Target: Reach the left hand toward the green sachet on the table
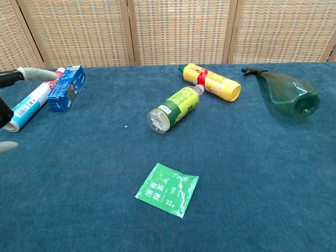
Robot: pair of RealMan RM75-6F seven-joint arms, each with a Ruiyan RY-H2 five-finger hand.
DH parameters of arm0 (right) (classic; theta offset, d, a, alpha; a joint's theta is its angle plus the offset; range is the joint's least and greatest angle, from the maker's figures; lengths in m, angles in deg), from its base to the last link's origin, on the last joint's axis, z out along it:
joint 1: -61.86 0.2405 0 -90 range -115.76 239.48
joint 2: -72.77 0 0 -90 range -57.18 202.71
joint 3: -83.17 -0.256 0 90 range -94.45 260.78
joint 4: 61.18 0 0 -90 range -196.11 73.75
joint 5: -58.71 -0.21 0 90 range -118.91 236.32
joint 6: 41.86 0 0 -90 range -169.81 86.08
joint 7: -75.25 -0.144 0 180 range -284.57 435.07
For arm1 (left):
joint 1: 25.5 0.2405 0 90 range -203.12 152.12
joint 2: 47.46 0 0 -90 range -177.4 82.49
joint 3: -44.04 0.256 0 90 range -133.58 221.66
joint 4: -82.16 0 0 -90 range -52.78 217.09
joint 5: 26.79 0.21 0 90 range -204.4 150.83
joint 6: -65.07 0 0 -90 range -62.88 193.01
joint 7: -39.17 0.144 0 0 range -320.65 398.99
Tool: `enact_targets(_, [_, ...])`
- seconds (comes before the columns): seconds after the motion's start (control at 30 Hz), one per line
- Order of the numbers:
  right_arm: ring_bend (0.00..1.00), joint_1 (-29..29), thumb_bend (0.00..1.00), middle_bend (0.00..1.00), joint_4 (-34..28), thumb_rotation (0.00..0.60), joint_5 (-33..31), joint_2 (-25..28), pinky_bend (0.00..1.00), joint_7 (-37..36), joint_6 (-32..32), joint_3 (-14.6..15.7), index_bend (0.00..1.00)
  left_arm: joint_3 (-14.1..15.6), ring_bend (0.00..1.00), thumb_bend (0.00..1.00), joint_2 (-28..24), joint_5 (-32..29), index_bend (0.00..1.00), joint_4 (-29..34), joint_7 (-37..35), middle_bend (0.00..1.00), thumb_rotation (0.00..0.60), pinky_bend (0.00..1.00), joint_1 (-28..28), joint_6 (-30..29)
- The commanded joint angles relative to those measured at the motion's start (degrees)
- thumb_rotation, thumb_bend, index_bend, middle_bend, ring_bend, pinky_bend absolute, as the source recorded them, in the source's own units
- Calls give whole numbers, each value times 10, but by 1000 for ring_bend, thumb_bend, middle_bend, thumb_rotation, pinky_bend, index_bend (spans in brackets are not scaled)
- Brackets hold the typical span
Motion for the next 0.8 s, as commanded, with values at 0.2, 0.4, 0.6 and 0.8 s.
enact_targets(0.2, [0,-2,13,0,4,600,-6,2,0,-20,8,-8,153,-3,963,592,-19,-63,0,66,32,1000,600,905,-92,165])
enact_targets(0.4, [0,-3,13,0,6,600,-7,2,0,-34,18,-13,174,-14,983,778,-59,-157,0,107,9,1000,600,915,-177,317])
enact_targets(0.6, [0,-4,13,0,10,600,-7,3,0,-46,25,-17,192,-21,986,821,-54,-242,0,93,75,1000,600,916,-241,371])
enact_targets(0.8, [0,-5,14,0,14,600,-4,2,0,-62,37,-22,205,3,986,821,-43,-381,0,98,180,1000,600,916,-315,375])
